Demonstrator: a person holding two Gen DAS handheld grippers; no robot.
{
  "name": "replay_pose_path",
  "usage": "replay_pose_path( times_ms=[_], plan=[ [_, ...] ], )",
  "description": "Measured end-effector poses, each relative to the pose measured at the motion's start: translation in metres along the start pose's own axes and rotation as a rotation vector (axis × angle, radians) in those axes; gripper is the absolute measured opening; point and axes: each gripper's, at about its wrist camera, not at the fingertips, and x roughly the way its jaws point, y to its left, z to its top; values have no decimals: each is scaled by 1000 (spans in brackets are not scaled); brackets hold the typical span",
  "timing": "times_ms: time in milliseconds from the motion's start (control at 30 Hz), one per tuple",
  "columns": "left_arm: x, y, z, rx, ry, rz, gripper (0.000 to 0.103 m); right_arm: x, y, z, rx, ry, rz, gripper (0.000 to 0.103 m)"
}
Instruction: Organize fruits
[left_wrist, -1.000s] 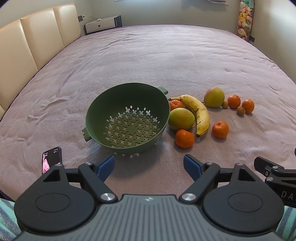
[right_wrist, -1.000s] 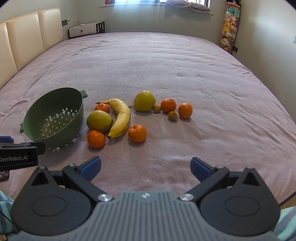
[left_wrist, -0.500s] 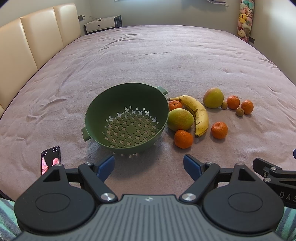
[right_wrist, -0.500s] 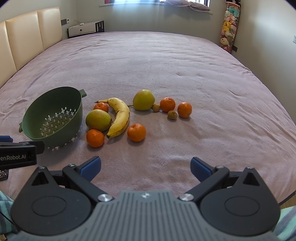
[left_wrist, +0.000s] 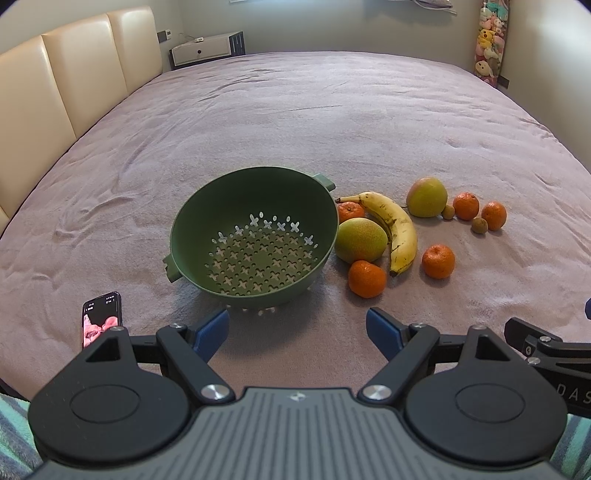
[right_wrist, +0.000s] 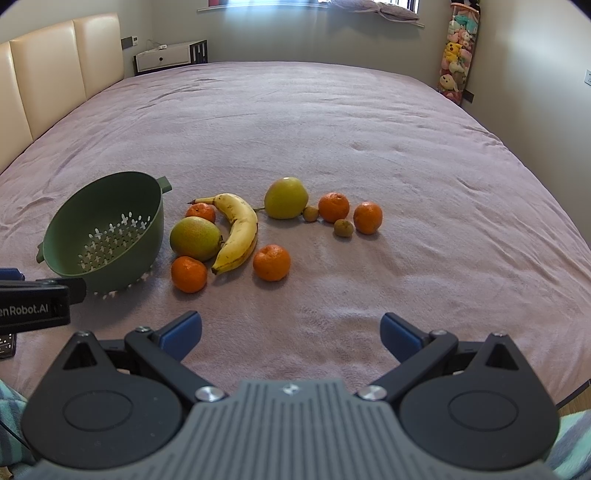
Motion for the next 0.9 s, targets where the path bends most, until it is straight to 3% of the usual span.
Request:
replay_pose_path(
  times_ms=[900],
  plan=[
    [-1,-2,2,1,1,-10,98,1,-1,-1,-8,18,-6,99]
  ],
)
